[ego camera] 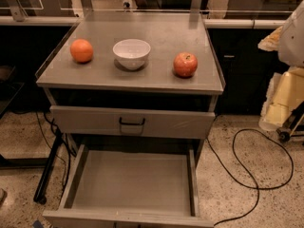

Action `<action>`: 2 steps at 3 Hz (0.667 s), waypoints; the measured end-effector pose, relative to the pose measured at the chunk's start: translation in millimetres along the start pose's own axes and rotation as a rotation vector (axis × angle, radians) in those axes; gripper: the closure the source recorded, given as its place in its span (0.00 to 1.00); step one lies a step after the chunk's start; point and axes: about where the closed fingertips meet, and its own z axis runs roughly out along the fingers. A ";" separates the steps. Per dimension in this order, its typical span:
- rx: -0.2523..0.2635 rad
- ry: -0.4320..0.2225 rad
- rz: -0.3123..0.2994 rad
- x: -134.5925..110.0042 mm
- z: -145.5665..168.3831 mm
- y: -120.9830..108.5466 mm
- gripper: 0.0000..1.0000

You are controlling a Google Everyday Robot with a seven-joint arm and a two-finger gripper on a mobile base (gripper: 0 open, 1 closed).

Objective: Place apple into middle drawer

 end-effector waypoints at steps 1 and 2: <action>0.005 -0.001 0.000 -1.0 0.2 -1.6 0.00; 0.047 -0.009 -0.001 -9.0 1.4 -14.6 0.00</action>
Offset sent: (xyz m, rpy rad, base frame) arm 0.0341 0.0088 0.0031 -0.0053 -0.0777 -0.0128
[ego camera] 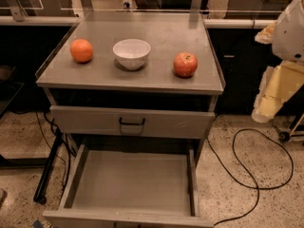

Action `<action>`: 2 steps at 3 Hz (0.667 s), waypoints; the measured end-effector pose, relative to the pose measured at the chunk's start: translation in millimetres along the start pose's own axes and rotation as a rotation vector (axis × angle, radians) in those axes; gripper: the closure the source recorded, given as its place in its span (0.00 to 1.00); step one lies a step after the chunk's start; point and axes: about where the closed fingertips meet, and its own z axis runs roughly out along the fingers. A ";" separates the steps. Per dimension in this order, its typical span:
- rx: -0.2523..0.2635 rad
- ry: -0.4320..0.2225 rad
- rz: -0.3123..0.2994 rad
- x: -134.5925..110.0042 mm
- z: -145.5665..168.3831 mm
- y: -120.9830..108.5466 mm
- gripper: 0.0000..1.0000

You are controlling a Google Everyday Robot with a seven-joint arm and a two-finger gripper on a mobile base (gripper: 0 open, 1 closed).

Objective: Place apple into middle drawer

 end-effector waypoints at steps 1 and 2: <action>0.010 0.019 -0.030 -28.2 21.2 -53.5 0.00; 0.011 0.019 -0.030 -28.7 21.1 -53.8 0.00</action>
Offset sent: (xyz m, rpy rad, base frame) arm 0.0898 0.0194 -0.0029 -0.0445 0.0224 0.0326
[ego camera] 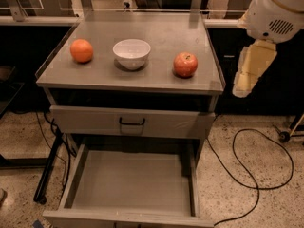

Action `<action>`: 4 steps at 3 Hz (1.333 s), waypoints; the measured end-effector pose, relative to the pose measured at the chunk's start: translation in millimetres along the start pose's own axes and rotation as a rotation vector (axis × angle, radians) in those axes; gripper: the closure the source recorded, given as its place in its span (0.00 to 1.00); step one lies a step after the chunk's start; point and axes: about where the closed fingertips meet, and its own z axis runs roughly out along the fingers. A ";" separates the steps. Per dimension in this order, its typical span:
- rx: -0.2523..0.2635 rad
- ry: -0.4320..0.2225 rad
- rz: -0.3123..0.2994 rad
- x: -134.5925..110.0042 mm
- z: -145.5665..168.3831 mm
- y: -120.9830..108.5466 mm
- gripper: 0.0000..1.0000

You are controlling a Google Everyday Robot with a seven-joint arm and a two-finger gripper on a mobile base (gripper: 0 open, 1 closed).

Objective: Place apple into middle drawer

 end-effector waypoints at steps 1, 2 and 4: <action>0.018 -0.012 -0.013 -11.2 8.8 -5.6 0.00; 0.025 -0.046 -0.063 -43.5 34.3 -30.0 0.00; -0.011 -0.068 -0.102 -71.8 73.4 -67.0 0.00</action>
Offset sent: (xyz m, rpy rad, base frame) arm 0.0780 0.0616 -0.0227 0.0295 -0.0576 0.1105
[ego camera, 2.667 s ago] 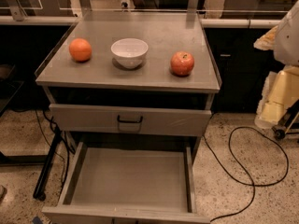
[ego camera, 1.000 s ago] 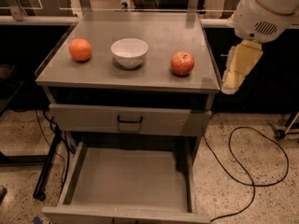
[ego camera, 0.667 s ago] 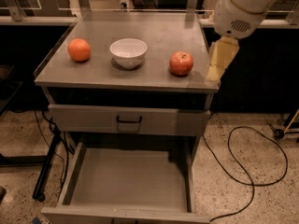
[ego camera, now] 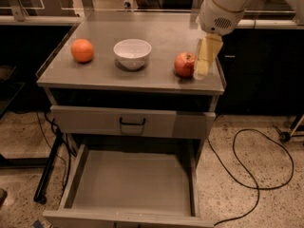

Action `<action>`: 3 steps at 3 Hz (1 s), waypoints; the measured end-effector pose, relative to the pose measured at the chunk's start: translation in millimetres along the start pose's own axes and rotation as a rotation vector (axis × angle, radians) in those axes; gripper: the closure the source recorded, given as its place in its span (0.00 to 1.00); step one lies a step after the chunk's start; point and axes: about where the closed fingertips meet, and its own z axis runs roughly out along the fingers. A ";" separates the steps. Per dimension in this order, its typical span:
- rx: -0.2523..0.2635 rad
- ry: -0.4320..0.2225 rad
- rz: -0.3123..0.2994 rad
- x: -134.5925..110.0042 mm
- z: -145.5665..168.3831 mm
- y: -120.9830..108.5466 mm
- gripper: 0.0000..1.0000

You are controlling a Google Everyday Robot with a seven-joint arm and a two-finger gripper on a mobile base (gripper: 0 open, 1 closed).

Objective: Place apple into middle drawer

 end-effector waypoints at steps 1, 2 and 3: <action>-0.031 0.003 -0.008 -4.2 29.0 -22.6 0.00; -0.046 0.009 -0.009 -5.8 47.9 -38.1 0.00; -0.055 0.014 -0.005 -3.8 61.7 -51.6 0.00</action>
Offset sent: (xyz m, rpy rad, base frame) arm 0.0762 0.0076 -0.0401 -0.0169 0.0668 0.0155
